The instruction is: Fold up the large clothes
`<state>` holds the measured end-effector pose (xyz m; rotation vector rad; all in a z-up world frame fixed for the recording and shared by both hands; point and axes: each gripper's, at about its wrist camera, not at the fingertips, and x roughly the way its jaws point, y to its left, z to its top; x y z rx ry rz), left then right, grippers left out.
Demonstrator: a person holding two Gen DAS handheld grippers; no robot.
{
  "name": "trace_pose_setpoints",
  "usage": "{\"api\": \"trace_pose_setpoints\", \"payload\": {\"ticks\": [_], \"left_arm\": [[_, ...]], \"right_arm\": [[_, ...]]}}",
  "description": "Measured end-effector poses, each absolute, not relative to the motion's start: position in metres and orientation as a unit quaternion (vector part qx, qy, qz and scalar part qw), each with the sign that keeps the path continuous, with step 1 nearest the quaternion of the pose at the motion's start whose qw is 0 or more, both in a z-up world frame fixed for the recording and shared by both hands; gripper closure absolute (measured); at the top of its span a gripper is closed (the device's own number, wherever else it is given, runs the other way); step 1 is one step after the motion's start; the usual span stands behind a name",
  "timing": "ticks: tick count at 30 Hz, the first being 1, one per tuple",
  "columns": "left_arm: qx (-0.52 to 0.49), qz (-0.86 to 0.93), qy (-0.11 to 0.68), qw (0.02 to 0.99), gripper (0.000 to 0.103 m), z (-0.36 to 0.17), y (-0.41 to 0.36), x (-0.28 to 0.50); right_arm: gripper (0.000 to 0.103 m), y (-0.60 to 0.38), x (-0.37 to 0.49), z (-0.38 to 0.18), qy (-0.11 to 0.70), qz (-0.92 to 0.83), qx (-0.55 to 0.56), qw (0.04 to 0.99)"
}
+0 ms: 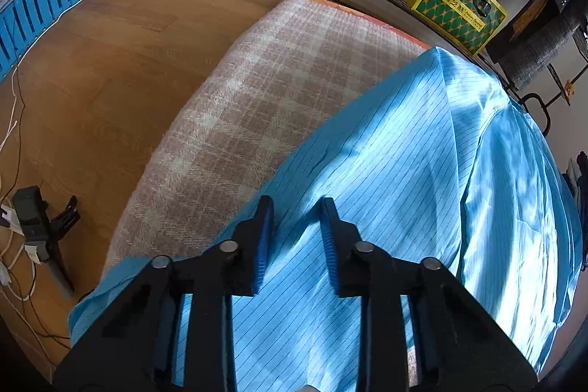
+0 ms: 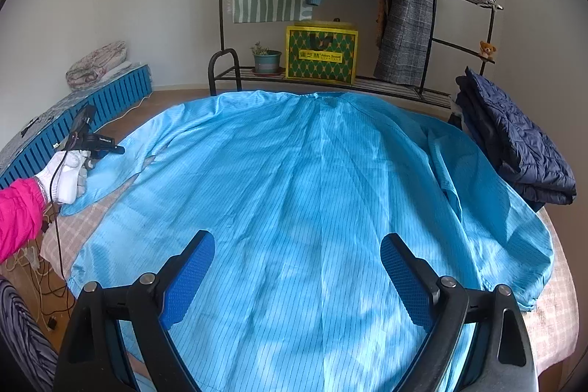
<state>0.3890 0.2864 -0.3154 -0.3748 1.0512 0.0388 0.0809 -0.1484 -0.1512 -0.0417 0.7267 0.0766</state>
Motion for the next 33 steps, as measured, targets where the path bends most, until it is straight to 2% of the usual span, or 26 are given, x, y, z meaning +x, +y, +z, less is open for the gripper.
{"api": "trace_pose_setpoints", "payload": {"ticks": [1, 4, 12, 20, 24, 29, 30, 31, 32, 33], "left_arm": [[-0.18, 0.019, 0.499, 0.848, 0.096, -0.316, 0.286, 0.389], [-0.175, 0.02, 0.489, 0.855, 0.103, -0.31, 0.281, 0.388], [-0.144, -0.019, 0.424, 0.894, 0.103, -0.247, 0.245, 0.361], [-0.096, -0.114, 0.375, 0.915, 0.103, -0.177, 0.166, 0.293], [-0.046, -0.168, 0.378, 0.909, 0.103, -0.168, 0.108, 0.252], [0.049, -0.217, 0.427, 0.876, 0.103, -0.197, 0.039, 0.209], [0.065, -0.216, 0.433, 0.873, 0.099, -0.204, 0.03, 0.202], [0.066, -0.22, 0.442, 0.867, 0.088, -0.209, 0.027, 0.198], [0.058, -0.226, 0.447, 0.864, 0.081, -0.21, 0.028, 0.194], [0.045, -0.226, 0.445, 0.865, 0.068, -0.209, 0.032, 0.188]], "right_arm": [[0.01, -0.151, 0.082, -0.153, 0.362, 0.035, -0.014, 0.932], [0.01, -0.16, 0.085, -0.156, 0.373, 0.029, 0.009, 0.927], [0.01, -0.163, 0.079, -0.154, 0.366, 0.023, 0.002, 0.931], [0.014, -0.157, 0.075, -0.151, 0.356, 0.037, -0.007, 0.934], [0.014, -0.154, 0.072, -0.148, 0.35, 0.041, -0.01, 0.936], [0.014, -0.15, 0.066, -0.147, 0.344, 0.045, -0.019, 0.938], [0.014, -0.149, 0.065, -0.146, 0.343, 0.044, -0.022, 0.938], [0.014, -0.149, 0.064, -0.146, 0.342, 0.043, -0.026, 0.938], [0.014, -0.148, 0.063, -0.146, 0.341, 0.041, -0.029, 0.939], [0.014, -0.148, 0.061, -0.146, 0.339, 0.04, -0.031, 0.939]]}}
